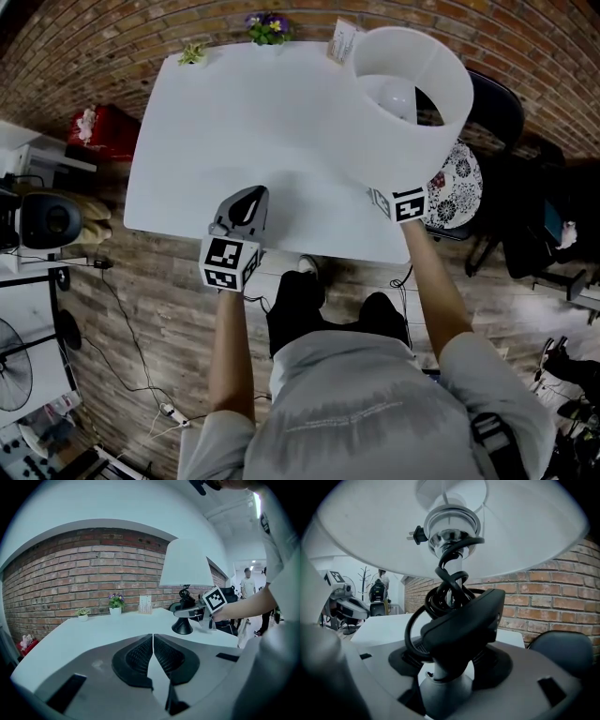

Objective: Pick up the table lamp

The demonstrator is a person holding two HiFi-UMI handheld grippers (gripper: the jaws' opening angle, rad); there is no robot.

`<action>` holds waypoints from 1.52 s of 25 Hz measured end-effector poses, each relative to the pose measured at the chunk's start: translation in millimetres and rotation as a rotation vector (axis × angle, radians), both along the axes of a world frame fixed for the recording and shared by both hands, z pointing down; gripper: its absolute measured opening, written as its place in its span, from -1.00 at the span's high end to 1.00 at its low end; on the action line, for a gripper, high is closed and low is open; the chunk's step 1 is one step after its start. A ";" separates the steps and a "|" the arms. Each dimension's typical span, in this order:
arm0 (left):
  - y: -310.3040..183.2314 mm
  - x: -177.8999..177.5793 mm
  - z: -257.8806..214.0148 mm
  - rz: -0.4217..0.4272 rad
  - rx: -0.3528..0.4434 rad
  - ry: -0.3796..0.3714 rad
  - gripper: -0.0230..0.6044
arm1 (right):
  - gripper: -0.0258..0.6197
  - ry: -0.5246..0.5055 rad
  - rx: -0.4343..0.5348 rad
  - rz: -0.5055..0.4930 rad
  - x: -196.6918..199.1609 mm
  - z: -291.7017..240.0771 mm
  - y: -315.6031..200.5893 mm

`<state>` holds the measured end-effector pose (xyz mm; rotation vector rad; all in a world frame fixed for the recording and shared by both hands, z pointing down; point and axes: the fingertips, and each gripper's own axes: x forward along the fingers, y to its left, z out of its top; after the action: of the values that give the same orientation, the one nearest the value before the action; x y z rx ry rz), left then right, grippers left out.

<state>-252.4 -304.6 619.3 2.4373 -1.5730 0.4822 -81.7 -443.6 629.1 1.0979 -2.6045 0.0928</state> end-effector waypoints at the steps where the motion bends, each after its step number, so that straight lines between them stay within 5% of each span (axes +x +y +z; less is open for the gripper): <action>1: 0.2 -1.4 0.9 -0.003 -0.002 0.003 0.87 | 0.09 -0.002 -0.002 -0.003 -1.2 0.9 -0.4; 8: 1.8 -4.6 4.1 -0.008 -0.011 0.011 0.87 | 0.52 0.001 0.005 0.012 -0.7 3.4 -4.6; 26: -6.6 -20.1 -16.3 0.000 -0.011 0.030 0.87 | 0.54 -0.003 -0.006 0.032 3.0 -6.3 -0.5; 38: -46.6 -40.0 -79.8 0.077 0.008 0.028 0.87 | 0.53 -0.007 -0.020 0.115 3.0 -77.9 -1.6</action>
<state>-292.4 -351.1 539.6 2.5070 -1.4778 0.4525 -78.7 -445.2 551.2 1.2421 -2.5398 0.1478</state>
